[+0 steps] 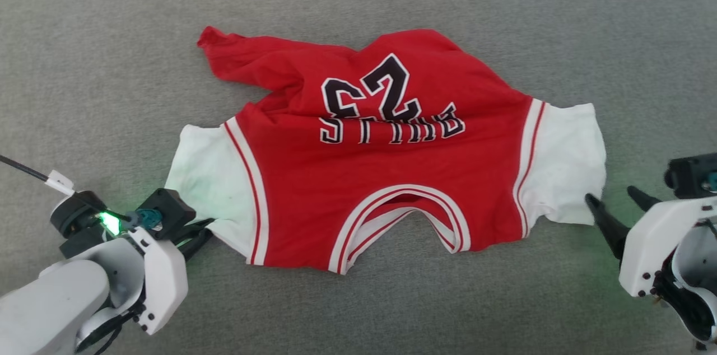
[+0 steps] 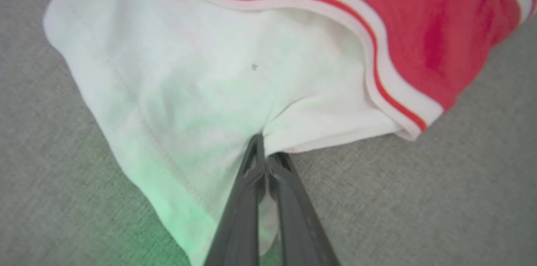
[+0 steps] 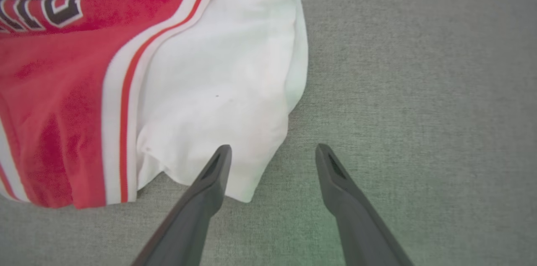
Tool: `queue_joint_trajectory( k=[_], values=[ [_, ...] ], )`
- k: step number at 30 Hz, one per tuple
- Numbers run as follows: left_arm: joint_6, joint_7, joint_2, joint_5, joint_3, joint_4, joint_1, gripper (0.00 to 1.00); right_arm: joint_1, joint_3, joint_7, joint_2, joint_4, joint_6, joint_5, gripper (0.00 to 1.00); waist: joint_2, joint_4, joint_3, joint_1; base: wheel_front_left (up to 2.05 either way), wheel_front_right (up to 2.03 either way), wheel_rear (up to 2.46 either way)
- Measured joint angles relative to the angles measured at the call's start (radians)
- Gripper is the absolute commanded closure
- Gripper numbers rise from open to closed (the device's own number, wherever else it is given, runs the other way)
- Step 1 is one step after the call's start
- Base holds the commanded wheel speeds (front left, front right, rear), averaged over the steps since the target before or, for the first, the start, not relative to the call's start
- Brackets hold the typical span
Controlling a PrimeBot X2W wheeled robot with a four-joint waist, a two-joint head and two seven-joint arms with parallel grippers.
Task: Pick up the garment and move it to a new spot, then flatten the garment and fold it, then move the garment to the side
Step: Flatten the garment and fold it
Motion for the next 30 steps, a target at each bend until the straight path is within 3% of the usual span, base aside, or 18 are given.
queue_joint_trajectory(
  k=[8, 13, 14, 15, 16, 24, 30],
  values=[
    [0.005, -0.008, -0.039, 0.014, 0.002, -0.003, -0.009, 1.00, -0.042, 0.054, 0.201, -0.023, 0.036, 0.000, 0.008, 0.00, 0.0000, 0.040, 0.008, 0.0000, 0.00, 0.00, 0.00],
    [0.006, -0.030, -0.068, 0.015, -0.001, 0.010, -0.013, 1.00, -0.053, 0.045, 0.241, -0.022, 0.086, 0.000, -0.021, 0.00, 0.0000, 0.070, 0.008, 0.0000, 0.00, 0.00, 0.00],
    [0.006, -0.036, -0.075, 0.014, -0.002, 0.013, -0.012, 1.00, -0.053, 0.046, 0.243, -0.023, 0.091, 0.000, -0.027, 0.44, 0.0000, 0.076, 0.007, 0.0000, 0.00, 0.00, 0.00],
    [0.006, -0.040, -0.080, 0.014, -0.002, 0.015, -0.011, 1.00, -0.052, 0.042, 0.240, -0.021, 0.094, 0.000, -0.028, 0.66, 0.0000, 0.082, 0.006, 0.0000, 0.00, 0.00, 0.00],
    [0.006, -0.044, -0.082, 0.013, -0.003, 0.018, -0.009, 1.00, -0.051, 0.039, 0.230, -0.016, 0.097, 0.000, -0.028, 1.00, 0.0000, 0.087, 0.005, 0.0000, 0.00, 0.00, 0.00],
    [0.003, -0.141, -0.115, -0.031, -0.012, 0.075, 0.006, 1.00, -0.044, -0.009, 0.134, 0.011, 0.083, 0.000, -0.005, 1.00, 0.0000, 0.097, -0.023, 0.0000, 0.00, 0.00, 0.00],
    [-0.001, -0.266, -0.120, -0.140, -0.006, 0.106, 0.025, 1.00, -0.016, -0.074, 0.073, 0.055, 0.009, 0.000, 0.086, 1.00, -0.0001, 0.095, -0.058, 0.0000, 0.00, 0.00, 0.00]
  ],
)
